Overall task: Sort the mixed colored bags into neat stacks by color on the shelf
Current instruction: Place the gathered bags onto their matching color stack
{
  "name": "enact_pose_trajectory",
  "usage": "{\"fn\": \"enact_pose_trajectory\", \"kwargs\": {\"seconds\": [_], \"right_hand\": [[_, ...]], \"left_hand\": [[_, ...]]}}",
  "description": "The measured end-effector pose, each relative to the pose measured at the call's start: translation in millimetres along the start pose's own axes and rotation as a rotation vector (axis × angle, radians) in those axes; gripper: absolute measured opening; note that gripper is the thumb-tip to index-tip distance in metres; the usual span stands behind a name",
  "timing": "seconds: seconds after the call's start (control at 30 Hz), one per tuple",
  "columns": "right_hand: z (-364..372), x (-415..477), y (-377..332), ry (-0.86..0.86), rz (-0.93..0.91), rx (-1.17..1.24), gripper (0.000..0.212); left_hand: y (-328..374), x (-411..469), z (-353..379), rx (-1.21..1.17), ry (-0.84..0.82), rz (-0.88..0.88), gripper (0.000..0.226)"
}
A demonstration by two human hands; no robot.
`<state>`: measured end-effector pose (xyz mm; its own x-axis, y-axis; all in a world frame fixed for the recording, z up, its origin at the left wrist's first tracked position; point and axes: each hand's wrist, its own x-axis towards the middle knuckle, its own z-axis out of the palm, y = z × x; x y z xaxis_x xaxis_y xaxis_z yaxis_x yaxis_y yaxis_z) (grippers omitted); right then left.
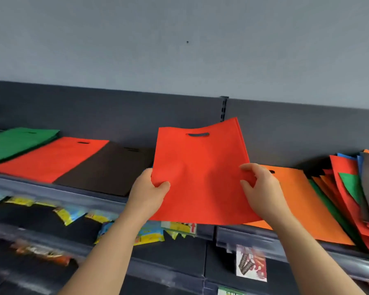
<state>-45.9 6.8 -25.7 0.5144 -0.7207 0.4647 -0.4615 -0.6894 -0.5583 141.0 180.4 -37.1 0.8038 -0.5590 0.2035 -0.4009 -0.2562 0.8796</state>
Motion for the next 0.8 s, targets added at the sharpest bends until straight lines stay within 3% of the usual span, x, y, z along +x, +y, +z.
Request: {"fn": "enact_pose_trajectory", "kwargs": {"seconds": [0.37,0.8], "right_hand": [[137,-2,-151,-0.122,-0.081,0.140,0.037],[274,60,-252,-0.240,-0.158,0.199,0.038]], "left_hand": [[-87,25,-179,0.089,0.113,-0.073,0.013],[-167,112,-280,0.132,0.197,-0.178,0.020]]}}
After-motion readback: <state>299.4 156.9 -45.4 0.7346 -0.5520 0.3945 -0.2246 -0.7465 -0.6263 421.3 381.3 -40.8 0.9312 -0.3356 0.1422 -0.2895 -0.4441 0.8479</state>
